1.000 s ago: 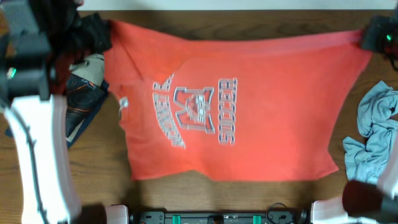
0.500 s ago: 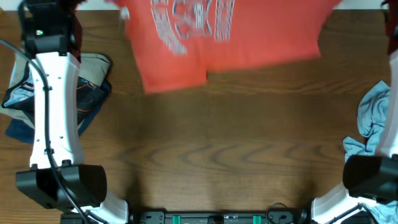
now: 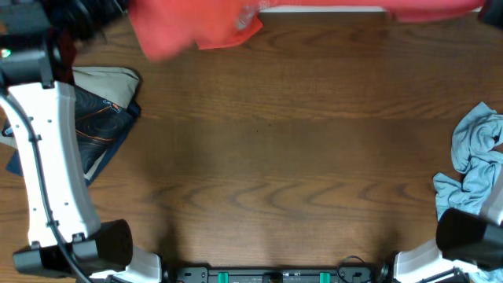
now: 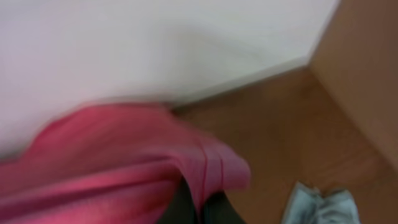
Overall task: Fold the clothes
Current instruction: 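Swing the shirt forward and lay it flat on the table with both grippers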
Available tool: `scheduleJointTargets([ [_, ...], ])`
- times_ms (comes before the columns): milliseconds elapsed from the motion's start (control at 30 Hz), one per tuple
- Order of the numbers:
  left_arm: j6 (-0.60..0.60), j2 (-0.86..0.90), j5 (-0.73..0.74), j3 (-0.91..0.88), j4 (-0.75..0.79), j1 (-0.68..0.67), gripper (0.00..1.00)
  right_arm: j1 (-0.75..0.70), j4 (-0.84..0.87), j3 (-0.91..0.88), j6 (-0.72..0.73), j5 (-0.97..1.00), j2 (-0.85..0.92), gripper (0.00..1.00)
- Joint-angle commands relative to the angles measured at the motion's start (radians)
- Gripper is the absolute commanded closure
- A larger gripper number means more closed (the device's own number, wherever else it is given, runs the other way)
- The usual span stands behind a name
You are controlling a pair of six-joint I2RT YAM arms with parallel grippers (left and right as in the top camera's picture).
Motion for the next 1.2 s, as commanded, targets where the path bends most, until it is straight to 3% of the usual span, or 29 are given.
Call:
scheduleJointTargets([
  [0,0.157,0.011,-0.004,-0.042,-0.161,0.018,0.94,-0.020,-0.110,-0.018,-0.041,0.107,0.064,0.99],
  [233,0.280,0.013,-0.004,-0.229,-0.469,0.017,0.94,-0.020,-0.487,-0.063,-0.041,0.106,0.190,0.99],
  [367,0.352,0.012,-0.004,-0.411,-0.545,0.017,0.94,-0.021,-0.568,-0.175,-0.041,0.106,0.228,0.99],
  [500,0.411,0.012,-0.019,-0.620,-0.555,0.017,0.94,-0.030,-0.541,-0.344,-0.022,0.106,0.228,0.99],
  [733,0.411,0.011,-0.122,-0.930,-0.472,0.019,0.94,-0.033,-0.439,-0.652,0.006,0.064,0.226,0.99],
  [1167,0.402,-0.129,-0.137,-1.032,-0.447,0.019,0.94,-0.044,-0.316,-0.908,0.058,0.058,0.079,0.99],
])
